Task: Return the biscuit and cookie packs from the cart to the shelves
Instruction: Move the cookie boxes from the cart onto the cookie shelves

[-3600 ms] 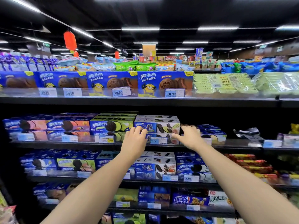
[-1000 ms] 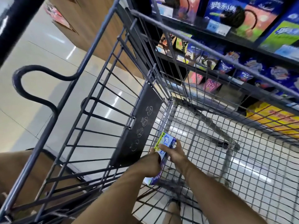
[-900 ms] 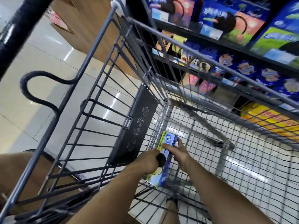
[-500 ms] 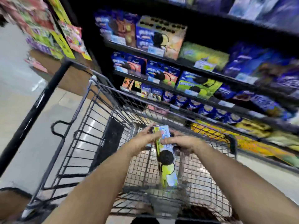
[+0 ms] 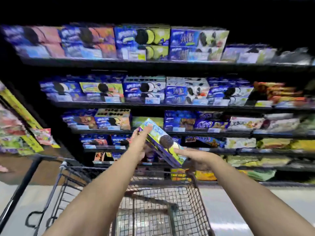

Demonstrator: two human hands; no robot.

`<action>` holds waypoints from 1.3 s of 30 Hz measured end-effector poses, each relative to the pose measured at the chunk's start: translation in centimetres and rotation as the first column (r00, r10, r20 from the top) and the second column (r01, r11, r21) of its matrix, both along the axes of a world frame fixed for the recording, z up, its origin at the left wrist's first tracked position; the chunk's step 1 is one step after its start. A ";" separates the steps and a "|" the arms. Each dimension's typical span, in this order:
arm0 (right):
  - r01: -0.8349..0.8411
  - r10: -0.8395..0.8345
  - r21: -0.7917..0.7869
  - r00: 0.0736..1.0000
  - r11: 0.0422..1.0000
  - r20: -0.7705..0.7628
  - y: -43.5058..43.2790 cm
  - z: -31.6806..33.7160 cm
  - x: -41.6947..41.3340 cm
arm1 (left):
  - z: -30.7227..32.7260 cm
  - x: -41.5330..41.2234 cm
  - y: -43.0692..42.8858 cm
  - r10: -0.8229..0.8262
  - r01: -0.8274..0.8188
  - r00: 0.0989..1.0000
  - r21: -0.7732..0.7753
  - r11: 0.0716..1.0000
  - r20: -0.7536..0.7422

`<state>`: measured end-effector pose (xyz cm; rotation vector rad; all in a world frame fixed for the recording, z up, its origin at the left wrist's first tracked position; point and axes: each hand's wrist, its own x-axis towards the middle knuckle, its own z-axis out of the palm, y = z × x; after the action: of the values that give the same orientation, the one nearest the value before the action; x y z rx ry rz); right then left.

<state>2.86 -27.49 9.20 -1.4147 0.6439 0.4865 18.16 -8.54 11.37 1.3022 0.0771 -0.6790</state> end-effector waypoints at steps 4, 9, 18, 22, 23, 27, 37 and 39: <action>0.171 -0.185 0.132 0.978 0.976 0.100 -5.3 2.5 -2.0 | 3.8 -1.2 -4.3 0.065 -0.060 0.997 -0.096 0.994 0.042; 0.258 -0.285 0.144 0.934 0.955 0.216 -12.2 5.8 -3.1 | 7.4 -2.9 -11.1 0.081 -0.067 0.981 -0.084 0.994 0.178; 0.283 -0.210 -0.111 0.877 0.953 0.433 -27.5 14.3 -5.4 | 14.4 -6.5 -21.9 -0.105 -0.048 0.733 0.205 0.978 0.673; 0.322 -0.126 -0.277 0.826 0.905 0.550 -31.5 18.3 -6.4 | 17.2 -6.7 -23.7 -0.254 -0.011 0.617 0.331 0.944 0.745; 0.322 -0.083 -0.332 0.818 0.887 0.569 -32.1 19.4 -6.7 | 17.9 -6.6 -24.0 -0.284 0.000 0.590 0.352 0.936 0.756; 0.406 -0.041 -0.415 0.754 0.814 0.655 -34.2 22.9 -7.2 | 20.7 -6.3 -25.6 -0.332 -0.019 0.482 0.389 0.921 0.810; 0.419 0.045 -0.533 0.754 0.735 0.655 -39.8 27.9 -7.8 | 24.8 -5.4 -31.8 -0.335 -0.058 0.339 0.375 0.925 0.879; 0.420 0.061 -0.556 0.757 0.718 0.651 -41.3 28.8 -7.2 | 25.3 -5.0 -33.5 -0.328 -0.074 0.348 0.374 0.924 0.878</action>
<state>-4.33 -68.80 38.04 -2.0380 0.3993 -0.4807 13.11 -42.06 36.65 1.9134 -0.9324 0.0855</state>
